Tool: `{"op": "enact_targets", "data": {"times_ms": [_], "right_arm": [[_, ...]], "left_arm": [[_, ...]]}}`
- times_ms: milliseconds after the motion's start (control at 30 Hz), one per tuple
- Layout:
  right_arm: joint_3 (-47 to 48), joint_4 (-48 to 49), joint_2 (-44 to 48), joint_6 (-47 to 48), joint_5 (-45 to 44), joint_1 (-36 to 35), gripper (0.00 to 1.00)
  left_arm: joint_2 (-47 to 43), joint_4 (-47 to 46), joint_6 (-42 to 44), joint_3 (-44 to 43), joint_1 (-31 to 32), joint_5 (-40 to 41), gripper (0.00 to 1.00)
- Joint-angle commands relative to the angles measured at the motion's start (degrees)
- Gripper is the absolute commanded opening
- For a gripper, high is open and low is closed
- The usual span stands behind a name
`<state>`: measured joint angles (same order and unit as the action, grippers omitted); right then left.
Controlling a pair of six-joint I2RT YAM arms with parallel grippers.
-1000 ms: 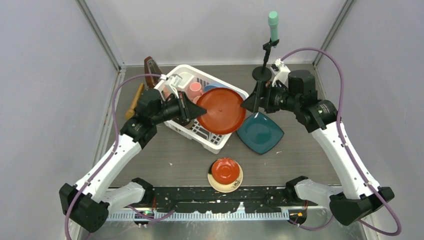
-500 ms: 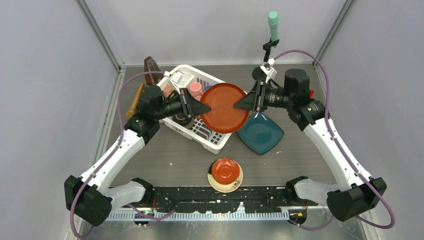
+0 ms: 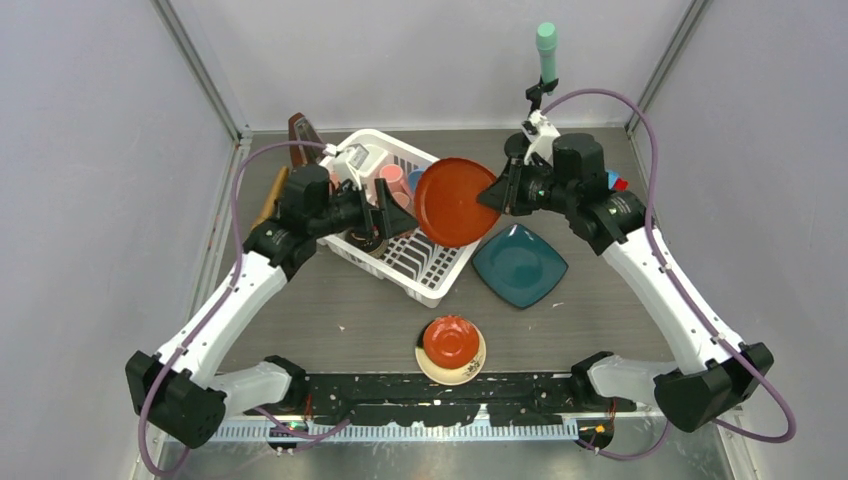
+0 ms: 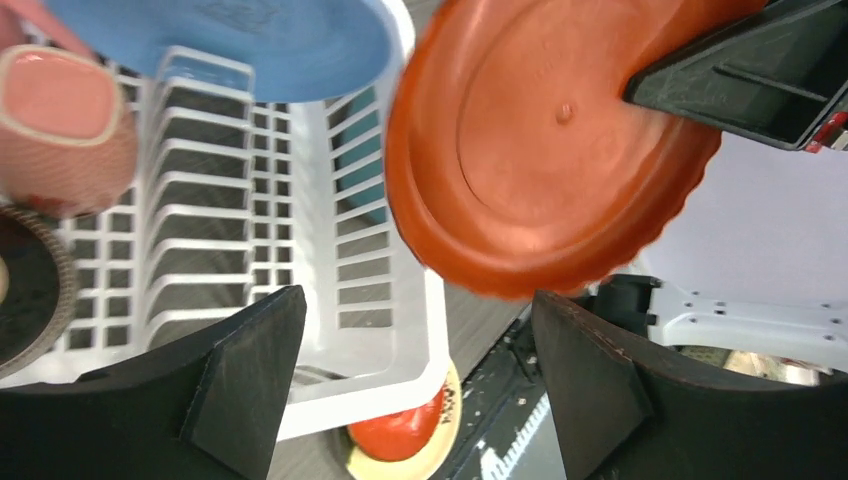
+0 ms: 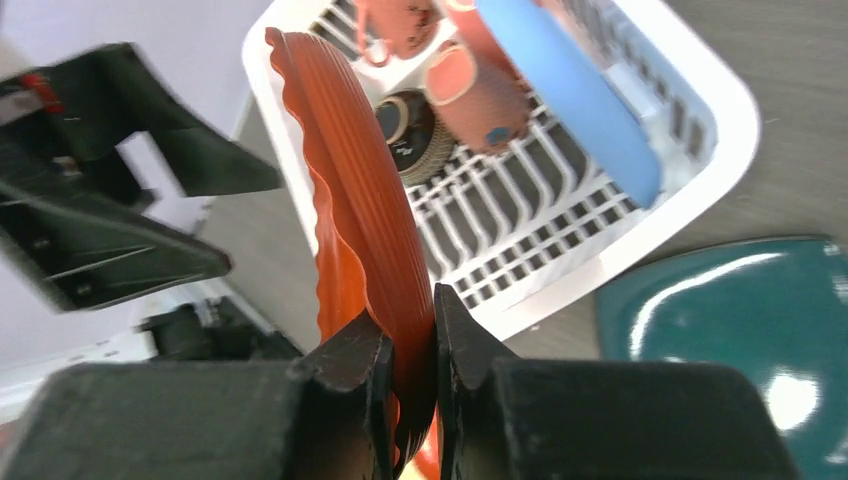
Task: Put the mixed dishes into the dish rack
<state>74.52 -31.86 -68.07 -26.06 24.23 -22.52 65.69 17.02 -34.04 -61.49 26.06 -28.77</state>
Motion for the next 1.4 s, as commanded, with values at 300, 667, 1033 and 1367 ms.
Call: {"op": "enact_targets", "data": {"times_ms": [300,667,1033,1367], "right_arm": [[6.74,1.64,-10.78,26.33,-43.99,-18.57,0.00],[3.63,14.49,-19.54,46.43,-40.10,-18.78,0.00],[2.51,22.32,-26.88,56.48,-49.22,-21.01,0.00],[2.26,21.27,-29.52,58.63,-48.90,-21.55,0.00]], "left_arm": [[-13.24,17.53,10.56,-2.04,-0.22,13.15,0.87],[-22.90,25.31,13.61,3.08,-0.22,17.64,0.87],[-25.88,25.66,13.36,6.34,-0.22,18.32,0.87],[-26.34,25.92,14.27,6.57,-0.22,19.54,0.87]]}}
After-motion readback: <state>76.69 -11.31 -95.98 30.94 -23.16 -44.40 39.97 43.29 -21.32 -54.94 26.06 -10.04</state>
